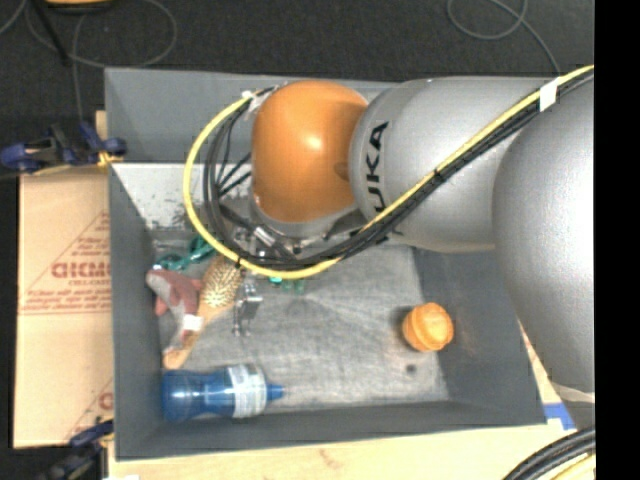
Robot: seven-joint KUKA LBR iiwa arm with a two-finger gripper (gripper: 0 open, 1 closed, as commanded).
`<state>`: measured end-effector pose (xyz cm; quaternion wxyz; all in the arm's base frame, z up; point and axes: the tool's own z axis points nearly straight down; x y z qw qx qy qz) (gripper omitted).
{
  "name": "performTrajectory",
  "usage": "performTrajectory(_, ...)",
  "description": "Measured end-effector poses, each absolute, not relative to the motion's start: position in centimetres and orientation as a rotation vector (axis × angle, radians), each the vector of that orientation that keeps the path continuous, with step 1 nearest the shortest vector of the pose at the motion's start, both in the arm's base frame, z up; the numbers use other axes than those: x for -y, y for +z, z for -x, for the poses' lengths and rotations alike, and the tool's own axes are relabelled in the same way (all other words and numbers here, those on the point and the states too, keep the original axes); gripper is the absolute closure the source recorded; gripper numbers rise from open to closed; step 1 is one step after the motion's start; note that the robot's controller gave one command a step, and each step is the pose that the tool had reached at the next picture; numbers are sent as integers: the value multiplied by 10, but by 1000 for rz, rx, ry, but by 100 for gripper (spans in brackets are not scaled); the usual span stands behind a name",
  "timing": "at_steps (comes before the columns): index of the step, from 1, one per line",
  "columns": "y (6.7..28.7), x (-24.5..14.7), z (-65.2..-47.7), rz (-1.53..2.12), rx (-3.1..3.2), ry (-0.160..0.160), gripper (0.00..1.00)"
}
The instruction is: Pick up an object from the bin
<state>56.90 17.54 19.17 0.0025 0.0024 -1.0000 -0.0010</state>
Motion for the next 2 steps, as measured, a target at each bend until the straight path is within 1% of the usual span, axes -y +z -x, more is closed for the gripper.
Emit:
performTrajectory(1, 196, -174, -570, -1, 3143, -5, 0)
performTrajectory(2, 150, -168, -587, -212, 3141, 1, 0)
